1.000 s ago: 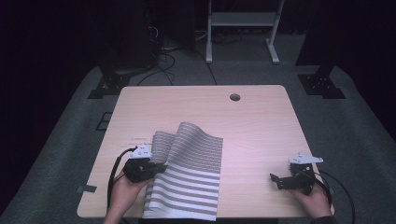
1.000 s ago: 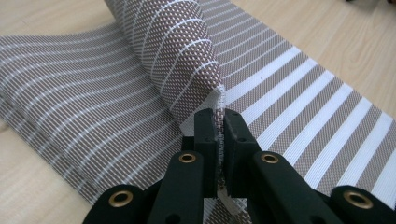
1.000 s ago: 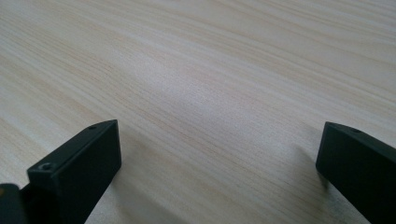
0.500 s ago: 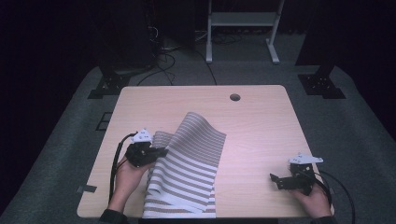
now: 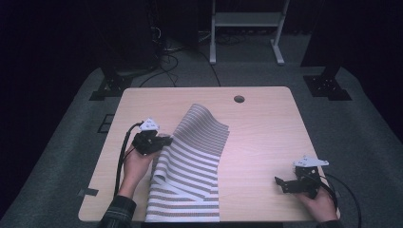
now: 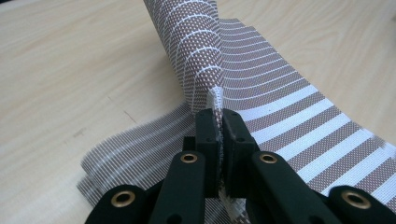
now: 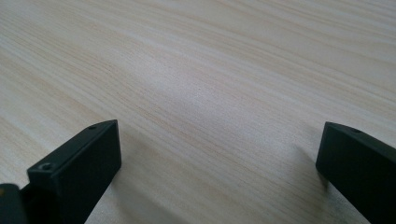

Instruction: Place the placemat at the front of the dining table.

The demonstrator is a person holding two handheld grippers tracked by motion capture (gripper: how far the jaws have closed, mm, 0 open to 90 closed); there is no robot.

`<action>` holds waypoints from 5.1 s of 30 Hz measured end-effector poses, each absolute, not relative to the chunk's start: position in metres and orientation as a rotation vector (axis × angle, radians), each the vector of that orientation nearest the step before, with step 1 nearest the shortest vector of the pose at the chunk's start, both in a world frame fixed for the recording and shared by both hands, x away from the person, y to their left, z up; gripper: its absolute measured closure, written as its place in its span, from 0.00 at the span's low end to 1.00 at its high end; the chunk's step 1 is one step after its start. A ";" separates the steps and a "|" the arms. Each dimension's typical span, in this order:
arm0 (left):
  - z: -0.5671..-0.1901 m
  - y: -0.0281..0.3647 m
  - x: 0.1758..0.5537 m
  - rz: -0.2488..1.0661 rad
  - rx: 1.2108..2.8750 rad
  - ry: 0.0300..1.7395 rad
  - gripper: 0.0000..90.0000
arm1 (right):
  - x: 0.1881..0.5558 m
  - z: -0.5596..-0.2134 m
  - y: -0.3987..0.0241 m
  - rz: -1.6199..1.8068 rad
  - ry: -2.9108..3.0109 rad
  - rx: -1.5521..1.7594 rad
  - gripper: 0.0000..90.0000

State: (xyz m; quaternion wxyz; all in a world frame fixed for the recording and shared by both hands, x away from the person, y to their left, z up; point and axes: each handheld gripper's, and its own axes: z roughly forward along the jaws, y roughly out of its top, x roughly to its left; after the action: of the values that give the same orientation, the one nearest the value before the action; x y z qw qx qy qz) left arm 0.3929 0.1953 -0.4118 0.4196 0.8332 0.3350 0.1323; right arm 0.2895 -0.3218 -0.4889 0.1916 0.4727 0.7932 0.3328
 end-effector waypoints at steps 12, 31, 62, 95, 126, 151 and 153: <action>-0.413 0.204 0.394 0.360 2.012 0.874 0.60 | 0.289 -0.489 -0.322 0.935 2.230 1.327 0.00; -0.424 0.222 0.315 0.295 2.051 0.844 0.37 | 0.288 -0.489 -0.322 0.936 2.230 1.322 0.00; -0.419 0.215 0.332 0.293 2.069 0.864 0.96 | 0.288 -0.489 -0.322 0.936 2.232 1.321 0.00; -0.410 0.173 0.436 0.320 2.001 0.876 0.96 | 0.288 -0.489 -0.322 0.936 2.230 1.322 0.00; -0.418 0.165 0.431 0.293 2.016 0.867 0.38 | 0.287 -0.489 -0.321 0.937 2.231 1.320 0.00; -0.461 0.127 0.385 0.275 2.339 0.759 0.40 | 0.287 -0.489 -0.321 0.936 2.230 1.322 0.00; -0.463 0.127 0.386 0.272 2.342 0.759 0.41 | 0.287 -0.489 -0.321 0.935 2.230 1.323 0.00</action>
State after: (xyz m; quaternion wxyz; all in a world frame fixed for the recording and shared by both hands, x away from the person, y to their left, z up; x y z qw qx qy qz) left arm 0.3857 0.1274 -0.4628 0.3264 0.8937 0.2898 0.1039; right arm 0.2868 -0.3213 -0.4890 0.1917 0.4710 0.7940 0.3331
